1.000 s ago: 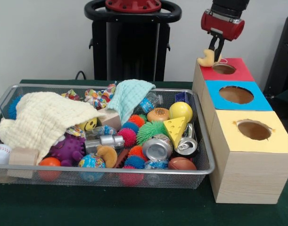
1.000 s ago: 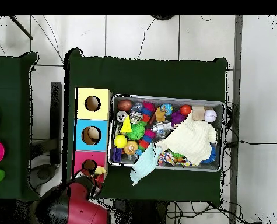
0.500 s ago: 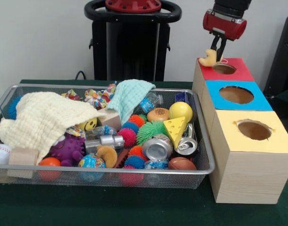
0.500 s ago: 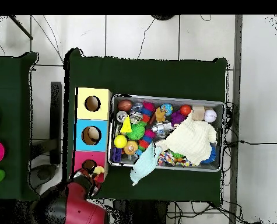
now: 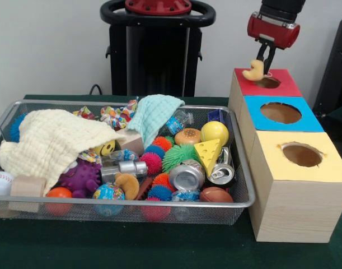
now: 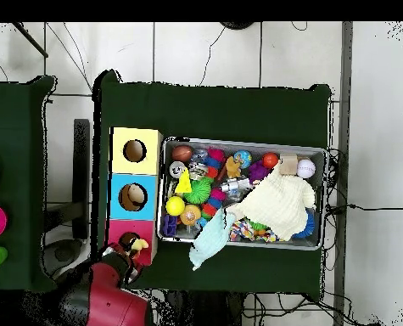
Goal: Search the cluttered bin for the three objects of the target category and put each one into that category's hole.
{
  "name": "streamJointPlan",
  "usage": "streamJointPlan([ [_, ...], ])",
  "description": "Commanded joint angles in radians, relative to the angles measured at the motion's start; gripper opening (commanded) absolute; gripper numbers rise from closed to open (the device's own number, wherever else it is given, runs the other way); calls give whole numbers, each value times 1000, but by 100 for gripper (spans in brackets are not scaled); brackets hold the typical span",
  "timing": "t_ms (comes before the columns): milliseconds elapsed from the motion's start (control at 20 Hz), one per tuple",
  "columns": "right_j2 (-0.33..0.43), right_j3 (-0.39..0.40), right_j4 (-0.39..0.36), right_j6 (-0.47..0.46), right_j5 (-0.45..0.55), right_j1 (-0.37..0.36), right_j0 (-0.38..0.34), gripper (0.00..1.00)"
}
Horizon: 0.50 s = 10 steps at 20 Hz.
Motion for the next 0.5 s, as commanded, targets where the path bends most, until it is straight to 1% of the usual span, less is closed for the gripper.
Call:
streamJointPlan([
  [50, 54, -138, 74, 314, 131, 45, -4, 0],
  [200, 75, -135, 84, 296, 102, 48, -22, 0],
  [350, 81, -142, 94, 291, 85, 60, -23, 0],
  [500, 67, -158, 97, 290, 102, 63, -20, 0],
])
